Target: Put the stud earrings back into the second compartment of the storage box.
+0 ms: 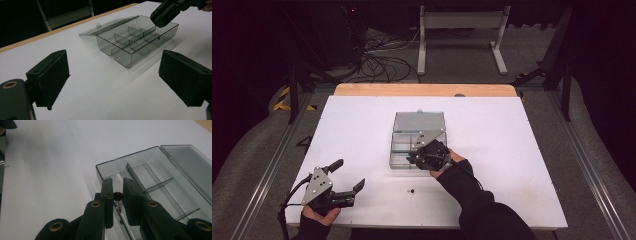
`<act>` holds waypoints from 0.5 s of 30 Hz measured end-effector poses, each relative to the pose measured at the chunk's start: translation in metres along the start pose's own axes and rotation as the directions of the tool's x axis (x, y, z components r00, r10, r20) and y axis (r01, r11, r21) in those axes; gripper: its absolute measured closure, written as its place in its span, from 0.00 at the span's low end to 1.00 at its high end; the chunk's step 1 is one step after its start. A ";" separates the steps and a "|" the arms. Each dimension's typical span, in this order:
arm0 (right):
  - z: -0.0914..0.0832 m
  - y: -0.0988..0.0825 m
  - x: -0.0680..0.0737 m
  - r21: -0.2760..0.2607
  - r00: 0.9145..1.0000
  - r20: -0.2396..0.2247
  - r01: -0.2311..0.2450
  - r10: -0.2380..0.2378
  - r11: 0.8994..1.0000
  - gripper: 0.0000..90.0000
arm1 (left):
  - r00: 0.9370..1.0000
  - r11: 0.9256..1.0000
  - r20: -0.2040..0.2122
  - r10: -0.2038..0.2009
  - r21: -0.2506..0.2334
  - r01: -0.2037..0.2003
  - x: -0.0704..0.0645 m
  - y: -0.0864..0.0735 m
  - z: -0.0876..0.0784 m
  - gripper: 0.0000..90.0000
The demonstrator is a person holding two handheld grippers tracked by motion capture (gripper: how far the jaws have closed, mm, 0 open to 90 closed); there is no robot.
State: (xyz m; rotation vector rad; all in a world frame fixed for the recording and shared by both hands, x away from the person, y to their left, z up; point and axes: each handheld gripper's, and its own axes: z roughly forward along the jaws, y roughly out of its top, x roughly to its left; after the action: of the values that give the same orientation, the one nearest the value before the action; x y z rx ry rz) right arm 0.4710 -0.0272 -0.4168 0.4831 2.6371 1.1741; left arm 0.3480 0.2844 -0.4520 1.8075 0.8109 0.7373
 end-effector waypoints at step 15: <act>0.007 0.010 -0.034 0.025 0.996 0.044 -0.075 0.074 0.997 0.88 | 1.000 1.000 0.002 -0.005 0.000 0.005 0.000 0.000 0.000 0.11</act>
State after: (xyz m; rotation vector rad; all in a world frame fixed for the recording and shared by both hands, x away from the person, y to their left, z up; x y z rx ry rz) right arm 0.5062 -0.0290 -0.4116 0.6101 2.6216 1.1381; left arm 0.3481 0.2843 -0.4524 1.8048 0.8139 0.7323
